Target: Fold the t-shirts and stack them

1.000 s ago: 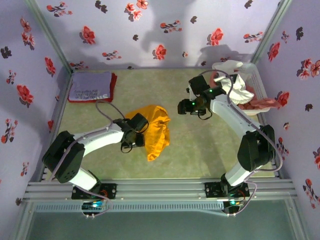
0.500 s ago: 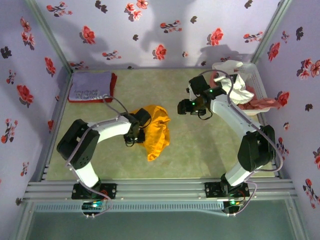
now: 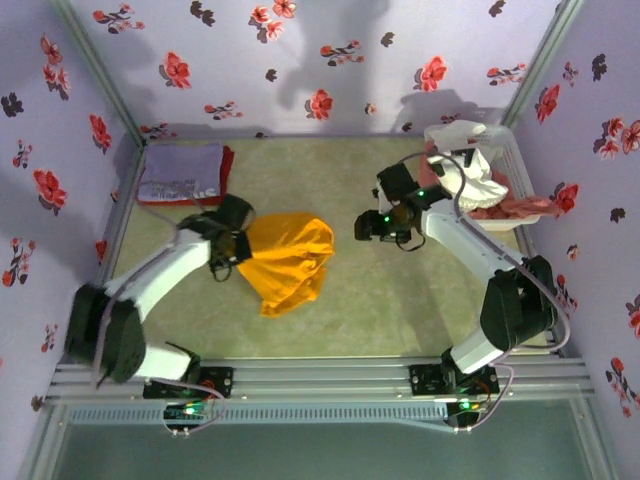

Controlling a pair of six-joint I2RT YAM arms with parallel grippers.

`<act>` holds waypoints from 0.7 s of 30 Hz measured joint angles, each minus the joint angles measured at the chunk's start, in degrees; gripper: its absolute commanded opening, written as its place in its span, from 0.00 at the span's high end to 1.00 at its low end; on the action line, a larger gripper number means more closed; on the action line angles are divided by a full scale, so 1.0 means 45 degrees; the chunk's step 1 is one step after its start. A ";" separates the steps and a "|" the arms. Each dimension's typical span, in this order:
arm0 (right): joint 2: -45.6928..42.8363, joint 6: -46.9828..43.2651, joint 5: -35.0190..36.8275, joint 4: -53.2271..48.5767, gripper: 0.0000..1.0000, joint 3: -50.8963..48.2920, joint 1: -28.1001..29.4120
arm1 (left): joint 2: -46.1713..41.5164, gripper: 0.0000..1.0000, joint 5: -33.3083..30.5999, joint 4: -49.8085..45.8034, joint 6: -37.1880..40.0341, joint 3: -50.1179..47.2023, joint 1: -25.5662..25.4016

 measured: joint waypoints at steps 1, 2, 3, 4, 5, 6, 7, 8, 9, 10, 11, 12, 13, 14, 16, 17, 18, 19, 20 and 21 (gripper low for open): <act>0.0073 0.0155 -0.0039 0.0097 0.36 -0.0092 0.0257 | -0.0481 1.00 0.0151 -0.0010 0.0058 -0.0015 0.0461; 0.0219 0.0340 -0.0117 0.0257 0.38 -0.0165 0.0602 | -0.0869 1.00 0.0345 -0.0034 0.0155 -0.0044 0.0923; 0.0423 0.0534 -0.0243 0.0461 0.39 -0.0194 0.0933 | -0.1107 1.00 0.0544 -0.0107 0.0262 -0.0083 0.1316; 0.0636 0.0690 -0.0384 0.0656 0.40 -0.0194 0.1195 | -0.1175 1.00 0.0709 -0.0209 0.0345 -0.0117 0.1540; 0.0928 0.0884 -0.0520 0.0942 0.41 -0.0194 0.1496 | -0.1166 1.00 0.0884 -0.0306 0.0452 -0.0185 0.1734; 0.1229 0.1025 -0.0656 0.1156 0.42 -0.0189 0.1778 | -0.1117 1.00 0.1054 -0.0423 0.0559 -0.0272 0.1860; 0.1496 0.1161 -0.0763 0.1311 0.43 -0.0185 0.2035 | -0.1078 1.00 0.1175 -0.0525 0.0636 -0.0355 0.1943; 0.1787 0.1282 -0.0855 0.1462 0.44 -0.0180 0.2273 | -0.1064 1.00 0.1326 -0.0607 0.0685 -0.0437 0.1987; 0.2089 0.1409 -0.0962 0.1593 0.46 -0.0180 0.2521 | -0.1064 1.00 0.1481 -0.0724 0.0729 -0.0500 0.2021; 0.2317 0.1535 -0.1059 0.1681 0.48 -0.0170 0.2715 | -0.1064 1.00 0.1593 -0.0797 0.0767 -0.0529 0.2035; 0.2569 0.1681 -0.1161 0.1773 0.49 -0.0155 0.2919 | -0.1064 1.00 0.1695 -0.0816 0.0787 -0.0559 0.2055; 0.2798 0.1826 -0.1302 0.1904 0.50 -0.0146 0.3123 | -0.1064 1.00 0.1768 -0.0826 0.0821 -0.0568 0.2079; 0.2943 0.1923 -0.1394 0.1982 0.51 -0.0126 0.3298 | -0.1064 1.00 0.1826 -0.0821 0.0850 -0.0583 0.2093; 0.3079 0.2016 -0.1467 0.2079 0.52 -0.0107 0.3478 | -0.1064 1.00 0.1894 -0.0835 0.0874 -0.0583 0.2103; 0.3288 0.2244 -0.1637 0.2341 0.55 -0.0078 0.3784 | -0.1064 1.00 0.1991 -0.0826 0.0908 -0.0583 0.2127; 0.3415 0.2370 -0.1744 0.2492 0.56 -0.0044 0.3920 | -0.1064 1.00 0.2045 -0.0826 0.0913 -0.0583 0.2137; 0.3551 0.2487 -0.1846 0.2647 0.57 -0.0015 0.4022 | -0.1064 1.00 0.2074 -0.0821 0.0918 -0.0583 0.2152; 0.3691 0.2574 -0.1943 0.2803 0.58 0.0024 0.4109 | -0.1064 1.00 0.2108 -0.0821 0.0923 -0.0583 0.2161; 0.3876 0.2671 -0.2040 0.2987 0.59 0.0073 0.4201 | -0.1064 1.00 0.2147 -0.0816 0.0933 -0.0583 0.2176; 0.4051 0.2769 -0.2127 0.3128 0.60 0.0126 0.4274 | -0.1064 1.00 0.2157 -0.0821 0.0957 -0.0583 0.2191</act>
